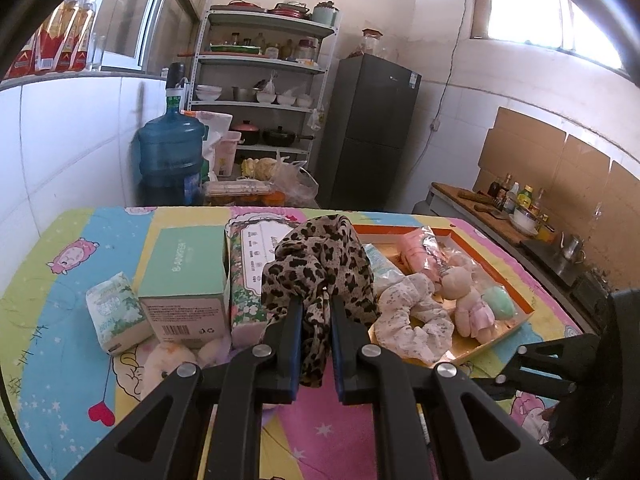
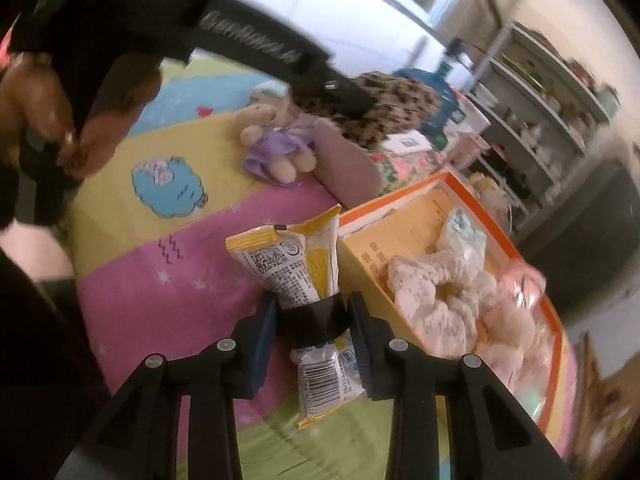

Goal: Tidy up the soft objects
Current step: 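Carry the leopard cloth with the left gripper while the right carries the snack bag over the box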

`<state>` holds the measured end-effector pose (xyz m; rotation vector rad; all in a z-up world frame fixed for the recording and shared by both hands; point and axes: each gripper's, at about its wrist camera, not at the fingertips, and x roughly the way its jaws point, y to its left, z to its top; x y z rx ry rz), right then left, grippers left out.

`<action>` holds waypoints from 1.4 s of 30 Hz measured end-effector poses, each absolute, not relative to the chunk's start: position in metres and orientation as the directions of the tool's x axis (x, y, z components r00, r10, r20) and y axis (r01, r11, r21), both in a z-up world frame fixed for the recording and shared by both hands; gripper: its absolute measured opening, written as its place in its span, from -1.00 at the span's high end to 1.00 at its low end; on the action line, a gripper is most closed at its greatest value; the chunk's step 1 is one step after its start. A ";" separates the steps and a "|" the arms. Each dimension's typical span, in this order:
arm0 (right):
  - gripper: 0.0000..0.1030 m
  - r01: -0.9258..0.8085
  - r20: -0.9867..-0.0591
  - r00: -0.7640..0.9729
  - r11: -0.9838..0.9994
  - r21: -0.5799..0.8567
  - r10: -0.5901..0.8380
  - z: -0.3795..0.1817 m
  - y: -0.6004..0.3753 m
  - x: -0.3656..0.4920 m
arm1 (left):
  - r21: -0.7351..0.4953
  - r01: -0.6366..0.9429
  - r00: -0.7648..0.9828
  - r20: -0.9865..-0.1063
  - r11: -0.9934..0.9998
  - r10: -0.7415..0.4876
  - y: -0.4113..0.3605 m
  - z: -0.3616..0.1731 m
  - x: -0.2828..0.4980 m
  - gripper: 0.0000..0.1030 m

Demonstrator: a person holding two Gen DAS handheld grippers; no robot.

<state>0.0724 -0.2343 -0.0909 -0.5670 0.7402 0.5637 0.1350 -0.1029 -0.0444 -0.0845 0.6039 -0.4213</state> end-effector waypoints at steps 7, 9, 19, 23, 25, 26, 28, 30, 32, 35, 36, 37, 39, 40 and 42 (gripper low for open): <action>0.30 -0.527 -0.676 0.676 0.833 -0.167 0.291 -0.069 -0.266 0.046 | -0.191 0.388 0.731 -0.532 0.902 -0.427 -0.116 -0.042 0.130 0.75; 0.30 -0.489 -0.649 0.707 0.858 -0.160 0.281 -0.059 -0.276 0.040 | -0.188 0.404 0.724 -0.533 0.895 -0.438 -0.123 -0.041 0.130 0.75; 0.30 -0.320 -0.559 0.810 0.932 -0.172 0.175 -0.030 -0.334 0.049 | -0.168 0.468 0.703 -0.525 0.868 -0.481 -0.166 -0.038 0.129 0.75; 0.30 -0.246 -0.532 0.836 0.957 -0.153 0.129 -0.024 -0.358 0.063 | -0.162 0.484 0.690 -0.534 0.860 -0.489 -0.185 -0.041 0.133 0.75; 0.30 -0.217 -0.523 0.845 0.965 -0.146 0.111 -0.022 -0.369 0.071 | -0.159 0.491 0.684 -0.538 0.856 -0.493 -0.191 -0.043 0.136 0.75; 0.30 -0.203 -0.519 0.849 0.969 -0.144 0.101 -0.021 -0.374 0.075 | -0.158 0.494 0.681 -0.541 0.855 -0.494 -0.196 -0.044 0.138 0.75; 0.30 -0.183 -0.513 0.854 0.973 -0.143 0.085 -0.019 -0.382 0.082 | -0.158 0.500 0.674 -0.546 0.852 -0.497 -0.203 -0.045 0.143 0.75; 0.30 -0.166 -0.516 0.853 0.976 -0.139 0.072 -0.019 -0.389 0.091 | -0.158 0.504 0.668 -0.552 0.849 -0.499 -0.210 -0.048 0.146 0.75; 0.30 -0.154 -0.521 0.851 0.979 -0.134 0.063 -0.020 -0.396 0.100 | -0.160 0.510 0.659 -0.559 0.845 -0.503 -0.217 -0.052 0.150 0.75; 0.30 -0.145 -0.527 0.848 0.980 -0.137 0.052 -0.022 -0.404 0.112 | -0.160 0.514 0.649 -0.570 0.843 -0.504 -0.225 -0.057 0.155 0.75; 0.30 -0.143 -0.529 0.847 0.980 -0.141 0.047 -0.024 -0.405 0.116 | -0.161 0.514 0.646 -0.573 0.842 -0.504 -0.226 -0.059 0.156 0.75; 0.30 -0.143 -0.532 0.846 0.979 -0.144 0.045 -0.025 -0.406 0.119 | -0.162 0.514 0.643 -0.578 0.842 -0.503 -0.229 -0.061 0.158 0.75; 0.30 -0.149 -0.540 0.840 0.978 -0.144 0.048 -0.028 -0.409 0.128 | -0.163 0.514 0.637 -0.585 0.842 -0.502 -0.233 -0.063 0.161 0.75; 0.30 -0.154 -0.545 0.837 0.978 -0.144 0.052 -0.030 -0.409 0.131 | -0.163 0.514 0.635 -0.587 0.842 -0.502 -0.234 -0.064 0.163 0.75; 0.30 -0.163 -0.551 0.832 0.976 -0.144 0.057 -0.032 -0.409 0.138 | -0.161 0.514 0.633 -0.591 0.842 -0.500 -0.237 -0.065 0.166 0.75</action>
